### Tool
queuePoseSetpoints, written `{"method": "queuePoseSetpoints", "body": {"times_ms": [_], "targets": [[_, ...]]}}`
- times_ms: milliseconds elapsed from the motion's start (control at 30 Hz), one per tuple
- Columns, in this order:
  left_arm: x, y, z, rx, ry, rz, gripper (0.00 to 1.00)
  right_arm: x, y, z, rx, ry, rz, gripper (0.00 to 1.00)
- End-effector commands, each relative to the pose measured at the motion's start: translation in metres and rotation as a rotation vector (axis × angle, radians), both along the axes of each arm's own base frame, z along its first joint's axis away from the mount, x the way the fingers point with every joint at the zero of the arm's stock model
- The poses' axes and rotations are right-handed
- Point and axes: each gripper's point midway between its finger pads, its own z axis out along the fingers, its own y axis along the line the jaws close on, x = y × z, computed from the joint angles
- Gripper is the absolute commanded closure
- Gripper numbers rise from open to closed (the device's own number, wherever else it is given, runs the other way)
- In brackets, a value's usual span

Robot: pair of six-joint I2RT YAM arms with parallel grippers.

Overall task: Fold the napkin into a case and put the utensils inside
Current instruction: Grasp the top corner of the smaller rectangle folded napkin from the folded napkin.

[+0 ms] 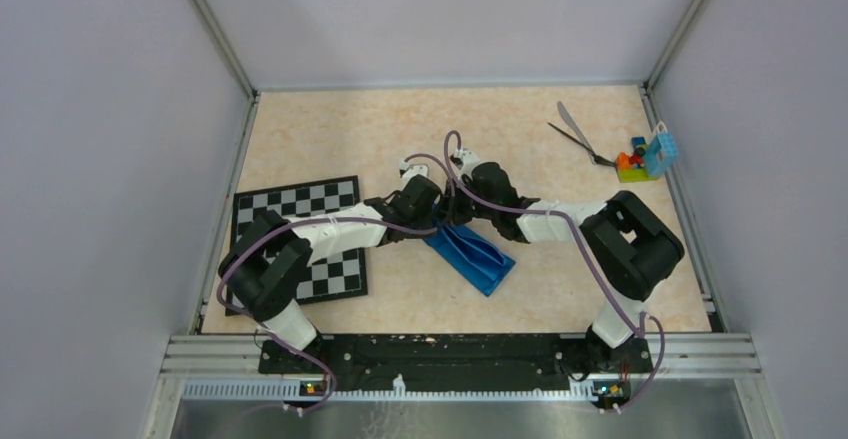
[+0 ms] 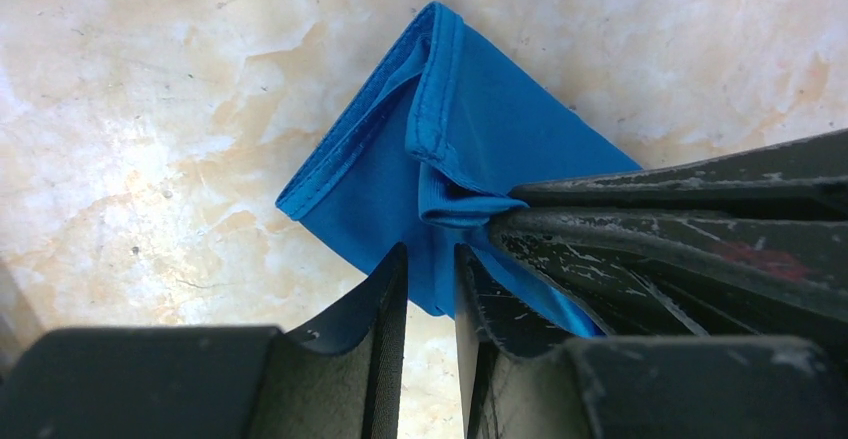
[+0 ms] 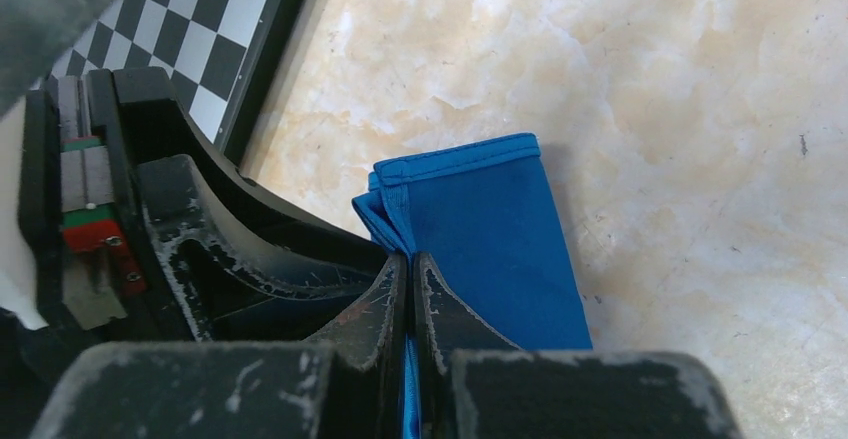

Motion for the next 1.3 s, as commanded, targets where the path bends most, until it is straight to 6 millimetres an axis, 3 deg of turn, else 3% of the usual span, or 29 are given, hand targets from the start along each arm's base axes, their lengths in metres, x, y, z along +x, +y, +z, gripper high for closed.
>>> {"method": "queuePoseSetpoints", "body": {"times_ms": [0,200,333,533,900,1000,1033,1100,1267], "targets": [[0.011,-0.001,0.007,0.050,-0.046,0.015,0.71,0.006,0.004,0.030,0.069,-0.067,0.006,1.00],[0.013,-0.004,0.001,0.083,-0.046,0.014,0.72,0.005,0.005,0.027,0.066,-0.065,0.012,1.00],[0.015,-0.004,-0.001,0.102,-0.049,0.020,0.78,0.004,0.005,0.026,0.065,-0.062,0.015,1.00],[0.019,0.001,0.007,0.113,-0.079,0.049,1.00,0.001,0.004,0.024,0.049,-0.065,0.036,1.00],[0.018,0.011,0.024,0.011,-0.176,0.122,1.00,-0.016,-0.006,0.003,-0.034,-0.034,0.087,1.00],[0.015,-0.003,0.029,-0.035,-0.188,0.039,1.00,-0.016,-0.011,0.000,-0.049,-0.037,0.073,1.00],[0.013,-0.007,0.027,-0.034,-0.169,0.017,0.99,-0.014,-0.011,0.002,-0.047,-0.040,0.069,1.00],[0.007,-0.014,0.021,-0.024,-0.118,-0.003,0.81,-0.013,-0.008,0.007,-0.020,-0.037,0.068,1.00],[-0.005,-0.022,0.011,-0.008,-0.077,-0.014,0.67,-0.003,-0.008,0.024,0.063,-0.016,0.020,1.00]]}}
